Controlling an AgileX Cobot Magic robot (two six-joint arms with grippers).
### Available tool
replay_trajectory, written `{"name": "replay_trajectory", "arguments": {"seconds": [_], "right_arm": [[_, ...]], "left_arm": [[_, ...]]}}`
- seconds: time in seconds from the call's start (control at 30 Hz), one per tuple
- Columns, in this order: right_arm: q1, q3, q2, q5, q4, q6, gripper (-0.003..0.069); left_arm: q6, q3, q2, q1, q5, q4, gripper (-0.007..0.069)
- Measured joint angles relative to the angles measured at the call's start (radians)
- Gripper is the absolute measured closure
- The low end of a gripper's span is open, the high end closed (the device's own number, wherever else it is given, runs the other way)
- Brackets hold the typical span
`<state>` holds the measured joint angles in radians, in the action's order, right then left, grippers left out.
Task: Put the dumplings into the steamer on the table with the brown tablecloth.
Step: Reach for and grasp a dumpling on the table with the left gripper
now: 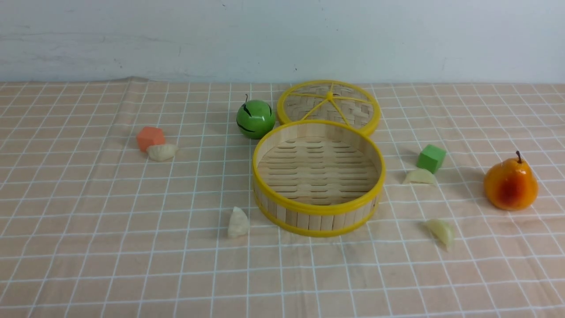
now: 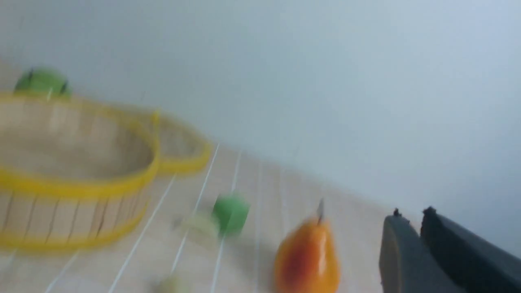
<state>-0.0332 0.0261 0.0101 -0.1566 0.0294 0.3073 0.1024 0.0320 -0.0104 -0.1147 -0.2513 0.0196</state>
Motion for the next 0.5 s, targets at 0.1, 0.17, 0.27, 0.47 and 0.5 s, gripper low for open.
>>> {"name": "replay_trajectory", "arguments": {"seconds": [0.1,0.17,0.27,0.47,0.5], "right_arm": [[0.0,0.0,0.0,-0.328,-0.018,0.0,0.0575],[0.0,0.0,0.0,-0.434,-0.021,-0.001,0.0573],[0.0,0.0,0.0,-0.632,-0.015,-0.097,0.0571],[0.0,-0.009,-0.001,-0.571,-0.013,-0.424,0.0565],[0.0,-0.025,-0.005,-0.525,-0.013,-0.458,0.0565]], "left_arm": [[0.0,0.0,0.0,0.0,-0.182,0.0,0.0386],[0.0,0.0,0.0,0.0,-0.252,0.0,0.0386],[0.058,0.0,0.0,0.0,-0.397,0.0,0.0386],[0.276,-0.016,0.0,0.0,-0.372,0.082,0.0392],[0.301,-0.042,0.0,0.0,-0.327,0.091,0.0402]]}}
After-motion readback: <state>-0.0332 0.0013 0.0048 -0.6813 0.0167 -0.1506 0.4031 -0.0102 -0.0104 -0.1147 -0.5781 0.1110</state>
